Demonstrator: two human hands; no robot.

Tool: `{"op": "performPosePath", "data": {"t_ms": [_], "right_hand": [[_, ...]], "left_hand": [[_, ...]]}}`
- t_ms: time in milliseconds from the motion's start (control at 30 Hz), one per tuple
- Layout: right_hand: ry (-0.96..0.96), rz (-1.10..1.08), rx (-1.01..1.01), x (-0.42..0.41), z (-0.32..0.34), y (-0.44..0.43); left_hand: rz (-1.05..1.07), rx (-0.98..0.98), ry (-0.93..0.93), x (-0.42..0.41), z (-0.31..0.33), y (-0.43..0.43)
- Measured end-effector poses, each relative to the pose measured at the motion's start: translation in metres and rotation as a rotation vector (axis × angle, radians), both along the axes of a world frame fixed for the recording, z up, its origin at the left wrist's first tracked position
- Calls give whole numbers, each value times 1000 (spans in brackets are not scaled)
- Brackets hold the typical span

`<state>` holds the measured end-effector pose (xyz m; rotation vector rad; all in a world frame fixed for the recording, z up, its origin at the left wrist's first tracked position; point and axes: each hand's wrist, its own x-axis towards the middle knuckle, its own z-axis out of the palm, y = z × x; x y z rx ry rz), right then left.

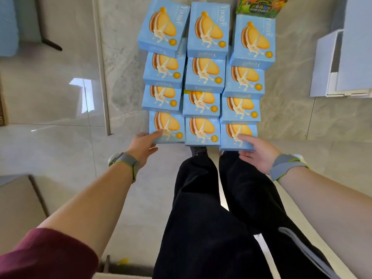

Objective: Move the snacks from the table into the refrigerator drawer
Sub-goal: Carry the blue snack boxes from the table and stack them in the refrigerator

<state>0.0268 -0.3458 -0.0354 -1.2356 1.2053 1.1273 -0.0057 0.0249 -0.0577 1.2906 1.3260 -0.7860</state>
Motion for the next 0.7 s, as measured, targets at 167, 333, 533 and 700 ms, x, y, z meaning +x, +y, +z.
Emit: {"op": "performPosePath", "data": {"t_ms": [167, 333, 533, 700], "right_hand": [[53, -104, -61, -7, 45, -10], [61, -62, -136, -6, 104, -6], [-85, -60, -112, 27, 194, 13], [-217, -35, -62, 63, 262, 32]], "left_hand": [[248, -122, 38, -14, 45, -17], [250, -108, 76, -25, 111, -38], [233, -116, -32, -17, 191, -47], [306, -120, -183, 12, 256, -54]]}}
